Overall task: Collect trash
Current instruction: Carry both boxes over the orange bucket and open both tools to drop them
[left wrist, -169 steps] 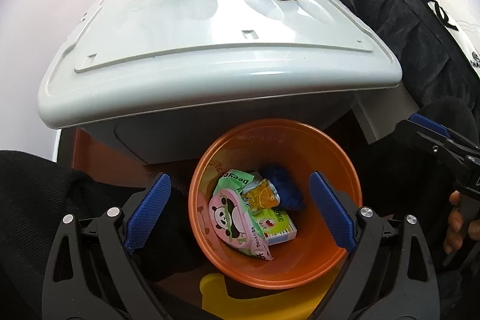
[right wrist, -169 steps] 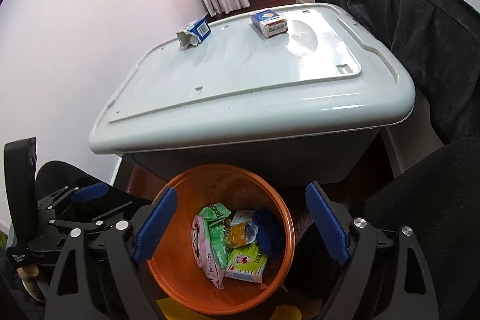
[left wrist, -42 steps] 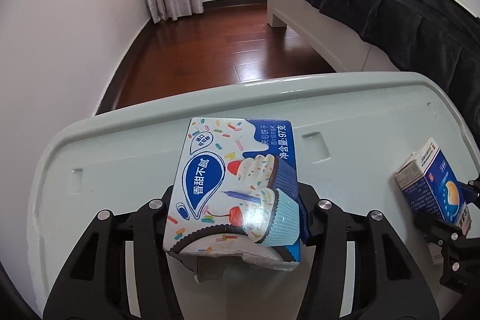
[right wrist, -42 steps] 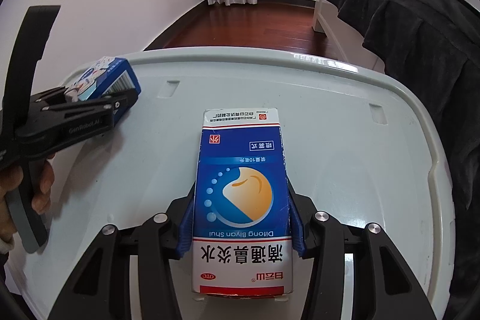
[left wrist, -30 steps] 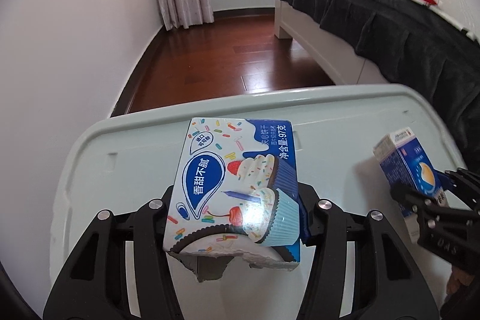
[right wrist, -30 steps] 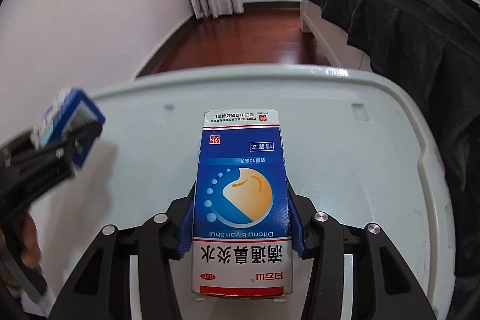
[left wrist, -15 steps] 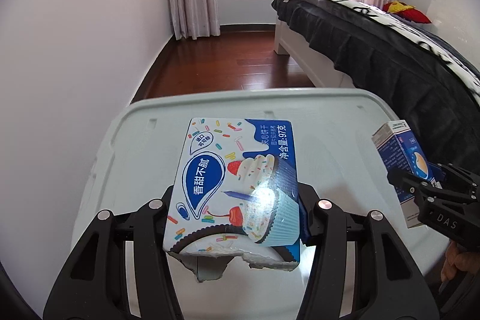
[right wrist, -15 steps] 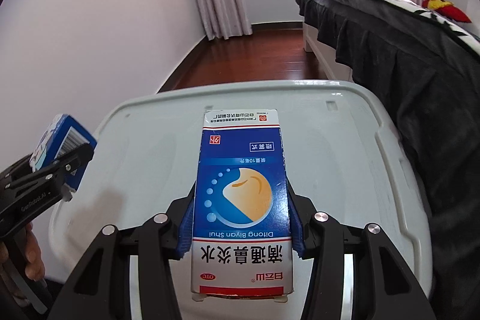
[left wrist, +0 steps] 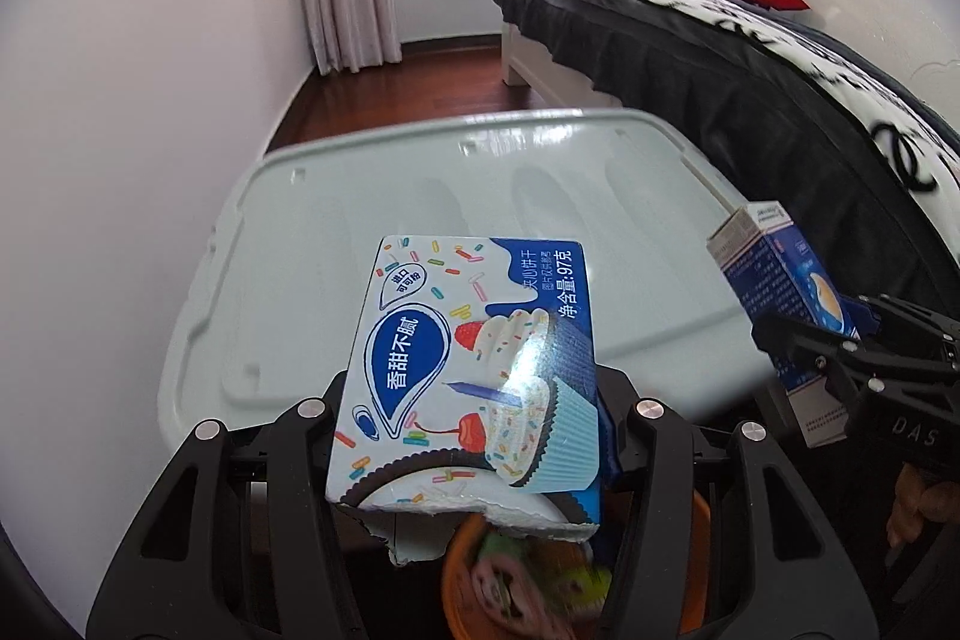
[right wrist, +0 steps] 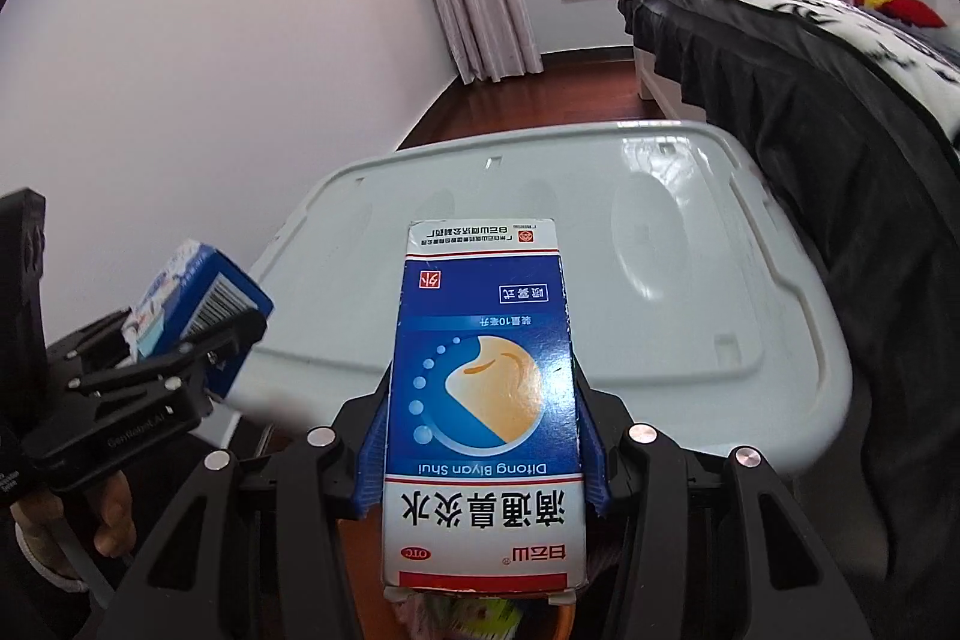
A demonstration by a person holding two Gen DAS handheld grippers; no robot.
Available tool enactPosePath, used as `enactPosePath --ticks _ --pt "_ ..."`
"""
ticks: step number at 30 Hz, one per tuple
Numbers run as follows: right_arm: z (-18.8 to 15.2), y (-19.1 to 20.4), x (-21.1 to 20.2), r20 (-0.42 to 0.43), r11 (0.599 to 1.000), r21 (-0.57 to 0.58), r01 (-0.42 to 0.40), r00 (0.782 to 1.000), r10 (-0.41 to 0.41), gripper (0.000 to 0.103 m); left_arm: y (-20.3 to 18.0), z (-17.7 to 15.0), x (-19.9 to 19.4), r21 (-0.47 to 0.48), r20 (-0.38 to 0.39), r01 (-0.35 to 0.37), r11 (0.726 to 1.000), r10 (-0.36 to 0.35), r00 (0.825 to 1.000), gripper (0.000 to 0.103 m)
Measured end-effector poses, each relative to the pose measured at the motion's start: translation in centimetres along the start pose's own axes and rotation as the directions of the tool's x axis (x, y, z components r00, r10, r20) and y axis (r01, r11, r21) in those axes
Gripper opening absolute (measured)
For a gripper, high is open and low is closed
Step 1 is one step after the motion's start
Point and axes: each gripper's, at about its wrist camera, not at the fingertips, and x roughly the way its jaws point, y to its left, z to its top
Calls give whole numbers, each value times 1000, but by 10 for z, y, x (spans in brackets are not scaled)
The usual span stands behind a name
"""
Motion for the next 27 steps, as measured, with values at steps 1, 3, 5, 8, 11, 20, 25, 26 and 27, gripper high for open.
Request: enactPosePath --ticks 1,3,5,8,11,20,25,26,27 --pt "-7 1 -5 -1 1000 3 -2 1000 2 50 -1 -10 -3 0 -14 8 1000 -8 1000 53" --pt "-20 4 -13 -11 1000 5 -2 1000 2 50 -4 -23 -7 6 -33 3 1000 -2 999 53" --pt "-31 7 -19 -25 1000 1 -7 1000 7 50 -6 -40 -10 19 -64 0 1000 2 998 53" --pt "-46 11 -26 -37 1000 -15 0 999 -1 50 -7 -57 -12 10 -82 -11 1000 12 997 53" --pt "-58 12 -27 -54 1000 -25 19 998 -20 50 -2 -73 -12 -28 -114 -5 1000 2 993 53" --pt "-96 17 -6 -173 1000 15 -5 985 8 50 -4 -101 5 -64 -207 12 998 -25 978 53" --pt "-101 17 5 -215 1000 18 -7 977 10 50 -9 -108 14 -50 -243 23 998 -34 969 53" --pt "-101 17 6 -220 1000 18 -6 976 10 50 -9 -108 15 -50 -248 25 998 -36 968 53" --pt "-102 16 8 -228 1000 21 -6 974 11 50 -9 -108 17 -50 -252 27 998 -39 967 53"
